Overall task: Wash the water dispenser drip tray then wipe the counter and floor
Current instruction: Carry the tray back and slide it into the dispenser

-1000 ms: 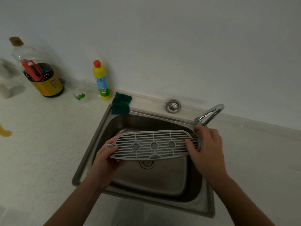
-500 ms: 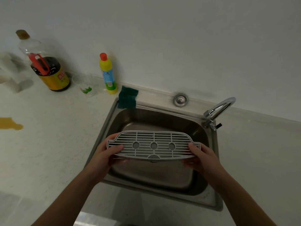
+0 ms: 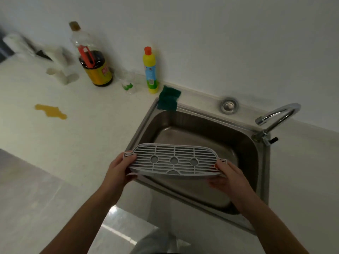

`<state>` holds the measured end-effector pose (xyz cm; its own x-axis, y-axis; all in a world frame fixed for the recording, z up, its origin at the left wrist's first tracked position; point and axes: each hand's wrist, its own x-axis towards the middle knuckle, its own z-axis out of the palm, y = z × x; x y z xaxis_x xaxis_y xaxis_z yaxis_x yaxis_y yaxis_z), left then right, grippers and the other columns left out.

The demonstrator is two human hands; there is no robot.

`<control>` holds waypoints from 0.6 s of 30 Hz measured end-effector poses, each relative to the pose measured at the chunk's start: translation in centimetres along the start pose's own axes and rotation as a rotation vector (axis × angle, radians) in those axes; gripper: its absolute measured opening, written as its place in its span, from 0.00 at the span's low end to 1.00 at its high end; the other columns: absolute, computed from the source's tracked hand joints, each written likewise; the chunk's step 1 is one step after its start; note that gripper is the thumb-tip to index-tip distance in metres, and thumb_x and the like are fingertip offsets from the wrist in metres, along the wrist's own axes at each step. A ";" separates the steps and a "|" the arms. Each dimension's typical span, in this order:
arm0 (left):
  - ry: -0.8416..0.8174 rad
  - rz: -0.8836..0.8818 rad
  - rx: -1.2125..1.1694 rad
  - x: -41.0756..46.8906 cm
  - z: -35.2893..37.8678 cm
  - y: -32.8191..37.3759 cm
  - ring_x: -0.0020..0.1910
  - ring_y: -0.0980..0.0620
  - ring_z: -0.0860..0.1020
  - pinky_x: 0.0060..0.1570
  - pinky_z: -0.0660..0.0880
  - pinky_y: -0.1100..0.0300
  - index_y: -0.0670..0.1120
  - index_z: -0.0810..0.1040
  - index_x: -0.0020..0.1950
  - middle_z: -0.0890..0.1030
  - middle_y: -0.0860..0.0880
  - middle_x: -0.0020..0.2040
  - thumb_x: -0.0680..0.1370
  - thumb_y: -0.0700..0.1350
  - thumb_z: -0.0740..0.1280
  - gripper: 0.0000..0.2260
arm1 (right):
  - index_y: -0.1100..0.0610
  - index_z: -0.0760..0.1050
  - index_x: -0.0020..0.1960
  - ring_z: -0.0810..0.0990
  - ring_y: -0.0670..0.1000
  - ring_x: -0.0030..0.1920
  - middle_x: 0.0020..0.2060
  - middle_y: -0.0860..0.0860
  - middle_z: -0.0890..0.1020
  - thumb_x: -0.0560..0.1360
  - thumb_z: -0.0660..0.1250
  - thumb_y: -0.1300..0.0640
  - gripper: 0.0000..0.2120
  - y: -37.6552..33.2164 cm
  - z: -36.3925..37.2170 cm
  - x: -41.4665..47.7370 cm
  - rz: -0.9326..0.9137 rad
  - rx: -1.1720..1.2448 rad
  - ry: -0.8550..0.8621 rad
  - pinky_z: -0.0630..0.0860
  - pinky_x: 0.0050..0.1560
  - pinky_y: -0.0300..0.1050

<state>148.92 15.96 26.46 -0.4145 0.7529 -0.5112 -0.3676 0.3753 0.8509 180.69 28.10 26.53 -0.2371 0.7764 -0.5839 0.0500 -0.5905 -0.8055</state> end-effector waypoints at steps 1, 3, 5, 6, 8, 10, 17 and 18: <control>0.067 0.006 -0.018 -1.0 -0.5 -0.5 0.47 0.45 0.83 0.46 0.78 0.51 0.49 0.84 0.55 0.86 0.43 0.49 0.81 0.49 0.67 0.08 | 0.51 0.83 0.58 0.88 0.59 0.50 0.51 0.57 0.88 0.82 0.66 0.50 0.10 0.2 0.5 0.2 0.002 -0.008 -0.025 0.84 0.43 0.50; 0.188 0.024 -0.036 -3.1 -1.8 -1.5 0.46 0.48 0.82 0.48 0.77 0.50 0.51 0.85 0.52 0.86 0.45 0.48 0.82 0.50 0.67 0.08 | 0.49 0.84 0.54 0.89 0.59 0.47 0.50 0.56 0.89 0.81 0.67 0.51 0.08 0.8 2.0 0.7 0.014 -0.019 -0.083 0.84 0.40 0.49; 0.274 0.046 -0.056 -5.5 -3.3 -2.7 0.47 0.49 0.83 0.49 0.78 0.50 0.52 0.85 0.52 0.86 0.45 0.49 0.82 0.51 0.67 0.08 | 0.47 0.86 0.50 0.89 0.57 0.44 0.49 0.56 0.89 0.82 0.67 0.51 0.08 1.5 3.7 1.0 0.015 -0.041 -0.149 0.83 0.37 0.47; 0.308 0.054 -0.064 -6.8 -4.2 -3.3 0.46 0.49 0.83 0.48 0.78 0.51 0.52 0.85 0.52 0.86 0.45 0.49 0.81 0.51 0.67 0.08 | 0.46 0.86 0.50 0.89 0.56 0.43 0.49 0.56 0.89 0.81 0.67 0.51 0.08 1.9 4.7 1.0 0.015 -0.057 -0.183 0.83 0.37 0.46; 0.381 0.063 -0.066 -9.4 -6.2 -4.3 0.44 0.51 0.83 0.45 0.79 0.52 0.53 0.85 0.52 0.86 0.46 0.48 0.81 0.52 0.67 0.08 | 0.46 0.85 0.52 0.89 0.55 0.45 0.50 0.56 0.89 0.80 0.68 0.49 0.07 2.6 6.8 0.6 0.028 -0.095 -0.248 0.84 0.39 0.46; 0.451 0.079 -0.074 -12.0 -8.3 -5.0 0.43 0.53 0.82 0.42 0.79 0.54 0.53 0.85 0.53 0.86 0.48 0.47 0.80 0.53 0.68 0.08 | 0.47 0.85 0.53 0.89 0.55 0.45 0.50 0.56 0.89 0.81 0.68 0.49 0.07 3.2 9.2 -0.1 0.040 -0.125 -0.310 0.84 0.39 0.47; 0.655 0.117 -0.179 -20.1 -17.1 -8.0 0.40 0.55 0.81 0.42 0.79 0.54 0.54 0.85 0.52 0.86 0.50 0.44 0.81 0.51 0.66 0.07 | 0.43 0.84 0.50 0.88 0.56 0.44 0.49 0.54 0.89 0.82 0.65 0.47 0.09 5.9 19.5 -4.5 0.003 -0.352 -0.536 0.83 0.42 0.48; 0.686 0.122 -0.195 -21.1 -18.6 -8.5 0.40 0.56 0.82 0.41 0.79 0.55 0.54 0.85 0.52 0.86 0.51 0.44 0.82 0.51 0.66 0.07 | 0.44 0.84 0.52 0.89 0.56 0.44 0.49 0.54 0.89 0.82 0.65 0.47 0.09 6.6 21.2 -5.2 -0.012 -0.378 -0.555 0.84 0.41 0.48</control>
<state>145.30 -13.14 27.78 -0.8676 0.2504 -0.4296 -0.4009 0.1588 0.9022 161.64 15.52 26.43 -0.6982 0.4949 -0.5172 0.3566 -0.3861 -0.8508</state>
